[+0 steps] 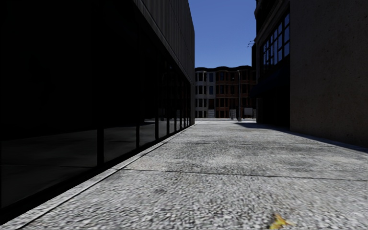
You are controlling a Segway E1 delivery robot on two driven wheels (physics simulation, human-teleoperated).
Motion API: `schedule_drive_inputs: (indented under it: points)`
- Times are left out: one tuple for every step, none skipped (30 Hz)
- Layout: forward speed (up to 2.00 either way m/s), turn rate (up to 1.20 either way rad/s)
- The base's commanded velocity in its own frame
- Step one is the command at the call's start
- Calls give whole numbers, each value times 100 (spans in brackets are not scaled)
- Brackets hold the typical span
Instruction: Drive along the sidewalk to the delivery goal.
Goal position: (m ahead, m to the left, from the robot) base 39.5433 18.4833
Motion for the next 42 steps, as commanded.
schedule_drive_inputs:
  points:
    - [200, -13]
    - [200, -25]
    - [200, -25]
    - [200, -31]
    - [200, -35]
    - [200, -35]
    - [200, -36]
    - [200, -36]
    - [200, -36]
    - [200, -36]
    - [200, -36]
    - [200, -36]
    - [200, -36]
    - [200, 0]
    - [200, 0]
    - [200, 0]
    - [200, 0]
    - [200, 0]
    - [200, 0]
    - [200, 0]
    - [200, 0]
    - [200, 0]
    - [200, 0]
    - [200, 0]
    - [200, 0]
    - [200, 0]
    - [200, 0]
    - [200, 0]
    - [200, 0]
    - [200, 0]
    - [200, 0]
    - [200, 0]
    - [200, 0]
    - [200, 0]
    - [200, 0]
    - [200, 0]
    - [200, 0]
    - [200, 0]
    - [200, 0]
    - [200, 0]
    - [200, 0]
    - [200, 0]
